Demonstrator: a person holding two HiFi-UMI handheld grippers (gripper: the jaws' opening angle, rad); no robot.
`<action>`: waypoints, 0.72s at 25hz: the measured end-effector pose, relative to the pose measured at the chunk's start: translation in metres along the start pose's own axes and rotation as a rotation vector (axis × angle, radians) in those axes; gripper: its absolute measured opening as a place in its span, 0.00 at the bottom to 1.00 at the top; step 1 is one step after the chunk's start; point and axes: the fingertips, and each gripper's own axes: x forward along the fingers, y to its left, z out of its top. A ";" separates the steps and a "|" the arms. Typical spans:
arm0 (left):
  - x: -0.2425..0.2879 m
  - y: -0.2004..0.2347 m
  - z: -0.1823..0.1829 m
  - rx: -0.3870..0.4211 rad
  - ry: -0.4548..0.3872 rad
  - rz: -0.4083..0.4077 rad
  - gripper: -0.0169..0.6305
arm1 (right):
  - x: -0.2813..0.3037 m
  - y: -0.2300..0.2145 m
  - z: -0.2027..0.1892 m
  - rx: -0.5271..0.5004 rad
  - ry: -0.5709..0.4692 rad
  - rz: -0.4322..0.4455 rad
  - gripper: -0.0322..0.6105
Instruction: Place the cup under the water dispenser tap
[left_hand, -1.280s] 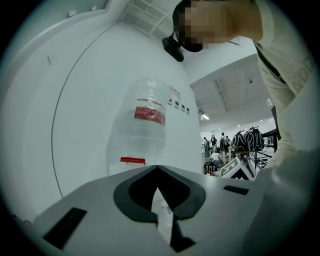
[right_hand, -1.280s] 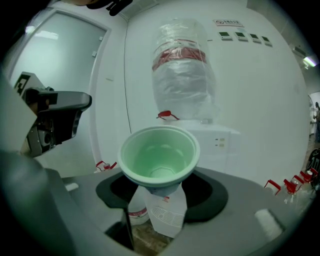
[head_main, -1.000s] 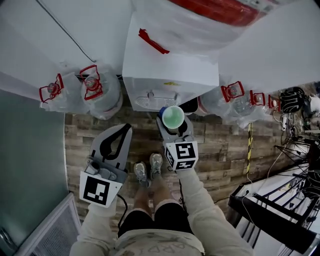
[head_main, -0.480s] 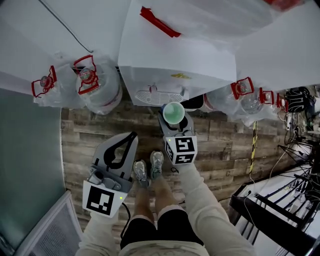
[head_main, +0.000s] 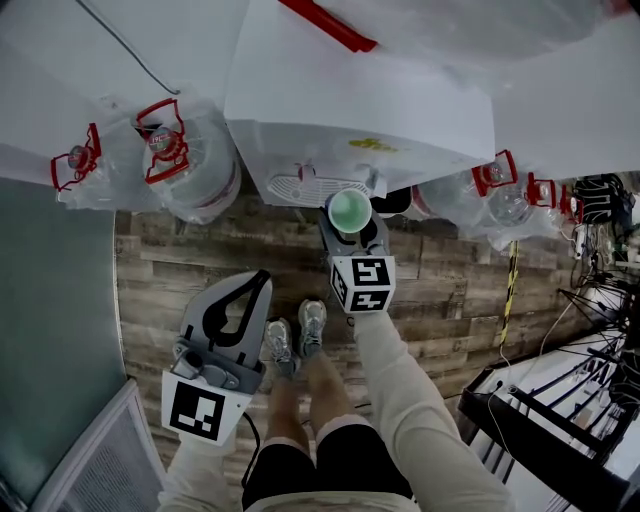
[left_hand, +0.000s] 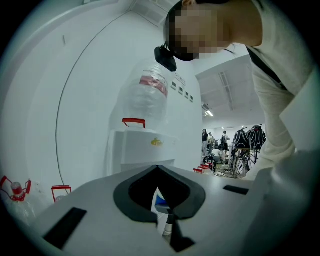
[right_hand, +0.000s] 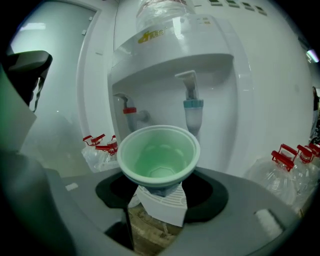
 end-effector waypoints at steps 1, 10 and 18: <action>0.001 0.001 -0.002 0.000 0.000 0.002 0.03 | 0.004 -0.002 -0.003 0.000 0.005 -0.001 0.49; 0.000 0.014 -0.021 -0.014 0.017 0.030 0.03 | 0.032 -0.021 -0.033 0.024 0.062 -0.040 0.49; -0.003 0.024 -0.033 -0.022 0.036 0.061 0.03 | 0.052 -0.034 -0.054 0.035 0.107 -0.064 0.49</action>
